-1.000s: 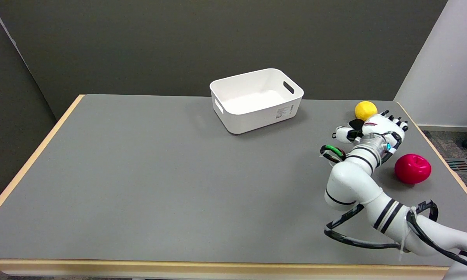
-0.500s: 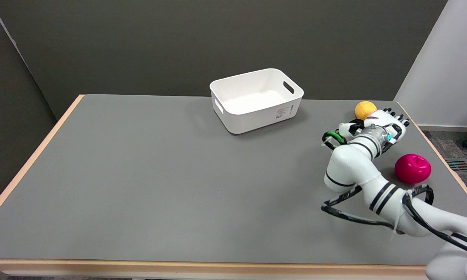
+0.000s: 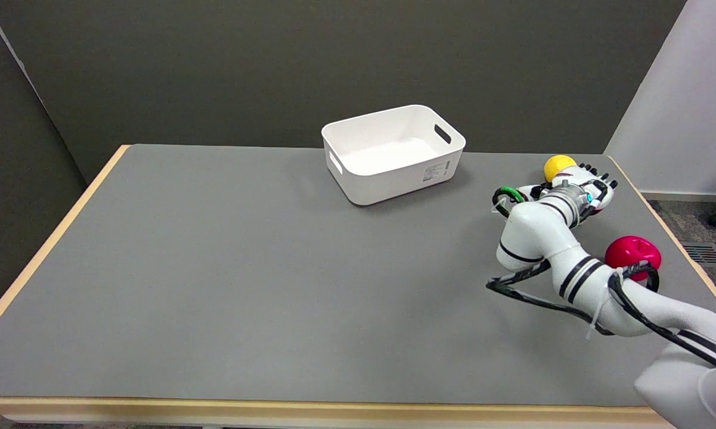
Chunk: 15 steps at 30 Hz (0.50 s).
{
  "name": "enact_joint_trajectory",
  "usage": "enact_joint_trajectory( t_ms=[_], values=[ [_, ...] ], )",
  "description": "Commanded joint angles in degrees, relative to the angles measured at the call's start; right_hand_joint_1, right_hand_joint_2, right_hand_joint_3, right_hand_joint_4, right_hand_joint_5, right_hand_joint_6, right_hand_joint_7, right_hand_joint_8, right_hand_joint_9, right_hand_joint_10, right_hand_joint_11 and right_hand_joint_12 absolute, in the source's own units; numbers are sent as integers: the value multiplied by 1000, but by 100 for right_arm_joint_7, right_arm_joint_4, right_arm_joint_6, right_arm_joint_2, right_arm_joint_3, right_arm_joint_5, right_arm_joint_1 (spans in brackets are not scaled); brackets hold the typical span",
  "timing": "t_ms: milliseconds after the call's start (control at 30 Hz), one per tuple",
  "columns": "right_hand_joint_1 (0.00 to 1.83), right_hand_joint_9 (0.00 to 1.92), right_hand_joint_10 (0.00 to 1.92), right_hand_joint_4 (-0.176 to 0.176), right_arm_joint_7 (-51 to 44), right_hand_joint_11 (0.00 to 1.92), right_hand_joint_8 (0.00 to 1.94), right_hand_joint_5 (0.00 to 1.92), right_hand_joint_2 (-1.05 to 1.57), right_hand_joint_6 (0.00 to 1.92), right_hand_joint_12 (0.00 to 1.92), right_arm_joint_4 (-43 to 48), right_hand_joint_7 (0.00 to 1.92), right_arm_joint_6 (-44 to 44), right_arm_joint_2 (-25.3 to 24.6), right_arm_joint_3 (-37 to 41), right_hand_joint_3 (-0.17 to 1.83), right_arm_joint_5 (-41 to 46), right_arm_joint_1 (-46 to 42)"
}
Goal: Pick up the chalkboard eraser.
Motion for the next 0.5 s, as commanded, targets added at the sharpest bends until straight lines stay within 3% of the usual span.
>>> enact_joint_trajectory(
  t_ms=[33, 500],
  values=[
    [619, 78, 820, -176, -268, 39, 424, 186, 654, 448, 1270, -968, 217, -625, -58, -48, 836, 437, 570],
    [621, 78, 821, -176, -229, 49, 422, 185, 653, 448, 1280, -1580, 215, -1244, -41, 176, 837, 493, 697]
  ],
)
